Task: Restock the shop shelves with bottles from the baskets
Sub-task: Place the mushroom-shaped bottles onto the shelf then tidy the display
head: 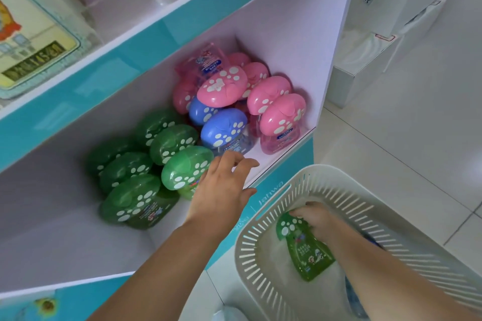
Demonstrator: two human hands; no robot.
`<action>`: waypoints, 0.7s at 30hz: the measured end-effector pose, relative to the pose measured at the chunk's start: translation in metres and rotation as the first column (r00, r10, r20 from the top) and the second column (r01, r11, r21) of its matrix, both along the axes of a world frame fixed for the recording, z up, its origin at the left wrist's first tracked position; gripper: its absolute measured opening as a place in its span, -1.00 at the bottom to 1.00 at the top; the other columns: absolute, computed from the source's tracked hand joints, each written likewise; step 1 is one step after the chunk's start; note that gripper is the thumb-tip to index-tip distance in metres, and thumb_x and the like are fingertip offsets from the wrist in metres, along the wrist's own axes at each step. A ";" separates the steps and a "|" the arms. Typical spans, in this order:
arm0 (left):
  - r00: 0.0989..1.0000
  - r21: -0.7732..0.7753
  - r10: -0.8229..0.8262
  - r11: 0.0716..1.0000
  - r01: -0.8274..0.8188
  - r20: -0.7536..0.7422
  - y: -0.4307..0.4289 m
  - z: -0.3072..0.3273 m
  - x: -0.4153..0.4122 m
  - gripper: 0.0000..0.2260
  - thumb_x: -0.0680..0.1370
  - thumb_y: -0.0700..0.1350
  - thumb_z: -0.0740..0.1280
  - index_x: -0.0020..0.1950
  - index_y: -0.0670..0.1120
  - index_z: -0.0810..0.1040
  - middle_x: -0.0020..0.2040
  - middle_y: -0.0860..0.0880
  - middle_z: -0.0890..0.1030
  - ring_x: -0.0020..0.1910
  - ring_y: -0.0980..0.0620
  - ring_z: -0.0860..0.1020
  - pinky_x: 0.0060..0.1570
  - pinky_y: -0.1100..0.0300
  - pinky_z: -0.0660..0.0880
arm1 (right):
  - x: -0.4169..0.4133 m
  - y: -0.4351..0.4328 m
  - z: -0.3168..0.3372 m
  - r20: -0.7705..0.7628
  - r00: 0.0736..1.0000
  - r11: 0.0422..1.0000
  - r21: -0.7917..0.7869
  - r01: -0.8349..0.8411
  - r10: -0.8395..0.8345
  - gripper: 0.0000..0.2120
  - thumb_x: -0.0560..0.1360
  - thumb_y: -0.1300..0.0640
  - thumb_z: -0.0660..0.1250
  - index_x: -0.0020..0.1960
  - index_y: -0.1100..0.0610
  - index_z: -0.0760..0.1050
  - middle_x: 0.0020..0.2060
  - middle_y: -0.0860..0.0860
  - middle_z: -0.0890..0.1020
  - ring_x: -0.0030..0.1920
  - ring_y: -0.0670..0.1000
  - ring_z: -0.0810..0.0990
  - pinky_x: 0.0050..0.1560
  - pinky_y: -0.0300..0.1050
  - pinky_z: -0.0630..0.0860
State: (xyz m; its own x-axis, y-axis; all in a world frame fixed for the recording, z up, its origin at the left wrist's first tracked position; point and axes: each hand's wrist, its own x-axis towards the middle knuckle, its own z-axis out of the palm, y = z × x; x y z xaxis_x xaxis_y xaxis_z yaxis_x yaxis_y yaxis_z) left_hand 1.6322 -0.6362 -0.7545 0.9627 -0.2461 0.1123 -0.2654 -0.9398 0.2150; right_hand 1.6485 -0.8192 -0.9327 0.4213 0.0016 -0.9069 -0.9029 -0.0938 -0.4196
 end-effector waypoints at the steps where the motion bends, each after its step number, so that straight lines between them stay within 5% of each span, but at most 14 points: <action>1: 1.000 -0.004 0.003 1.000 -0.003 0.000 0.001 0.000 -0.001 -0.53 0.26 -0.14 0.57 0.12 -0.04 0.54 0.00 -0.07 0.53 -0.09 -0.12 0.54 -0.13 -0.01 0.56 | 0.001 0.001 -0.005 -0.011 0.995 0.995 0.015 0.098 -0.098 -0.56 0.36 0.33 0.45 0.20 0.38 0.45 0.04 0.33 0.58 -0.05 0.26 0.61 0.06 0.19 0.57; 5: 0.999 -0.001 0.024 1.000 -0.024 -0.024 0.004 -0.002 -0.002 -0.55 0.29 -0.13 0.56 0.14 -0.02 0.53 0.03 -0.06 0.52 -0.06 -0.11 0.52 -0.12 -0.05 0.56 | 0.006 0.002 -0.001 -0.071 0.953 0.956 -0.031 0.292 -0.294 -0.87 0.41 0.46 0.35 -0.05 0.43 0.48 -0.17 0.26 0.54 -0.21 0.17 0.53 0.03 0.02 0.53; 9: 0.998 0.005 0.042 0.999 -0.042 -0.045 0.004 0.001 0.001 -0.56 0.34 -0.11 0.52 0.19 -0.02 0.52 0.09 -0.06 0.49 0.03 -0.11 0.49 -0.02 -0.08 0.54 | 0.003 0.005 0.015 -0.120 0.973 0.980 -0.021 0.197 -0.198 -0.89 0.44 0.46 0.34 -0.21 0.34 0.43 -0.25 0.19 0.49 -0.28 0.10 0.47 -0.20 -0.06 0.52; 15: 0.985 0.045 -0.012 0.999 0.020 -0.173 -0.012 0.014 0.002 -0.56 0.49 0.02 0.36 0.35 0.07 0.38 0.27 0.04 0.33 0.27 0.01 0.29 0.30 0.10 0.31 | -0.010 -0.001 0.046 -0.108 0.994 0.996 0.087 -0.003 0.012 -0.86 0.39 0.44 0.40 -0.10 0.33 0.48 -0.16 0.20 0.60 -0.14 0.12 0.57 -0.28 -0.09 0.53; 21: 0.875 0.120 -0.055 0.985 0.127 -0.481 -0.029 0.027 -0.008 -0.50 0.43 0.14 0.38 0.34 0.09 0.36 0.25 0.02 0.40 0.27 -0.02 0.33 0.26 0.03 0.34 | -0.014 -0.014 0.115 0.023 0.995 0.978 0.180 -0.102 0.099 -0.73 0.36 0.45 0.41 0.03 0.30 0.52 -0.21 0.14 0.63 -0.21 0.04 0.61 -0.48 -0.23 0.55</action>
